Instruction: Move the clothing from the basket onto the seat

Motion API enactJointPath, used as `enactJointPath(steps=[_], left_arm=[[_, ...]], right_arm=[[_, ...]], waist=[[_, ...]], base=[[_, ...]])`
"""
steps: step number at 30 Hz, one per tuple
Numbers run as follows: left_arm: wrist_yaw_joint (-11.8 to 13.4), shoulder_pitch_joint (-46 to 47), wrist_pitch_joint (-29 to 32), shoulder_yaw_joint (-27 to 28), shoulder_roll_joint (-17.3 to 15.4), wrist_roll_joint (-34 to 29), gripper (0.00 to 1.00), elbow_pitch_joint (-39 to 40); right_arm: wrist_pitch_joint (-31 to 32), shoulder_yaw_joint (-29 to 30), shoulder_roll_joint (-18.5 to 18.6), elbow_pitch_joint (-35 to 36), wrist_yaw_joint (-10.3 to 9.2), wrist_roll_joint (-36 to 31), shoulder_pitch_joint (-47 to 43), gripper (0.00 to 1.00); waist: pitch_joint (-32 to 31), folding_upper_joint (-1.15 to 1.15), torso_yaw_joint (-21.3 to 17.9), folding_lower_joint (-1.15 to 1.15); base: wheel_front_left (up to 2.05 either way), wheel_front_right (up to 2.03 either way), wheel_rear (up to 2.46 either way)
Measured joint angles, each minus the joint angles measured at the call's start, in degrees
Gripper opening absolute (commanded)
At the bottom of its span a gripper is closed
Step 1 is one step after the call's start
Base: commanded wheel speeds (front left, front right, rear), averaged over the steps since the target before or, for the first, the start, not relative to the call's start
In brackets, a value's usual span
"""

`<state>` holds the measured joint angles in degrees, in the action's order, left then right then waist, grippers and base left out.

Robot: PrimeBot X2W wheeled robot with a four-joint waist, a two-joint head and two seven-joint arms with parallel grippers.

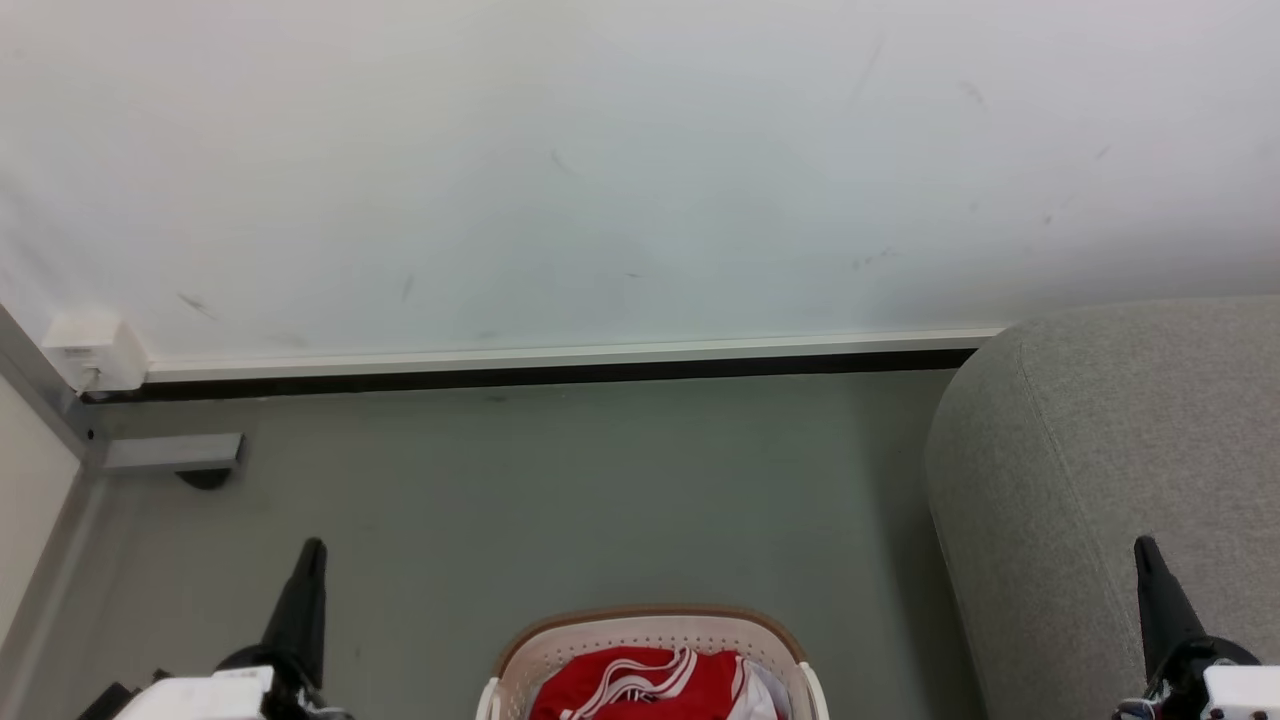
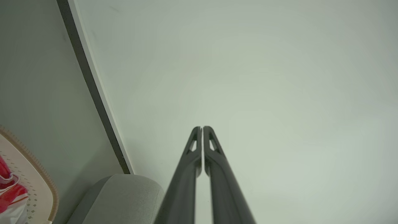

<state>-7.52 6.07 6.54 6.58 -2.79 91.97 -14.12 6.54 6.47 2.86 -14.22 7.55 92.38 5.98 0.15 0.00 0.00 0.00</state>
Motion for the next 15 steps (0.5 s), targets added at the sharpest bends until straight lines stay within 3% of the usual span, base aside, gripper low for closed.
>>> enactJointPath(steps=[1, 9, 15], left_arm=[[0.0, -0.1, 0.0, 0.0, 0.0, 0.0, 1.00, -0.2], [0.1, -1.7, -1.6, -1.2, 0.4, -0.8, 1.00, -1.8], [0.1, -1.8, -3.4, -1.7, 0.4, -3.2, 1.00, -1.8]], right_arm=[[0.0, -0.1, 0.0, -0.2, 0.01, 0.0, -0.1, 1.00], [-1.6, -0.8, -0.6, -1.3, 0.01, -1.2, -1.8, 1.00], [-3.2, -1.3, -0.6, -0.1, 0.00, -7.9, -2.2, 1.00]], waist=[[0.0, 0.00, 0.0, 0.00], [0.0, 0.00, 0.0, 0.00], [0.1, 0.00, -0.1, 0.00]], base=[[0.00, 0.00, 0.00], [0.00, 0.00, 0.00], [0.00, 0.00, 0.00]])
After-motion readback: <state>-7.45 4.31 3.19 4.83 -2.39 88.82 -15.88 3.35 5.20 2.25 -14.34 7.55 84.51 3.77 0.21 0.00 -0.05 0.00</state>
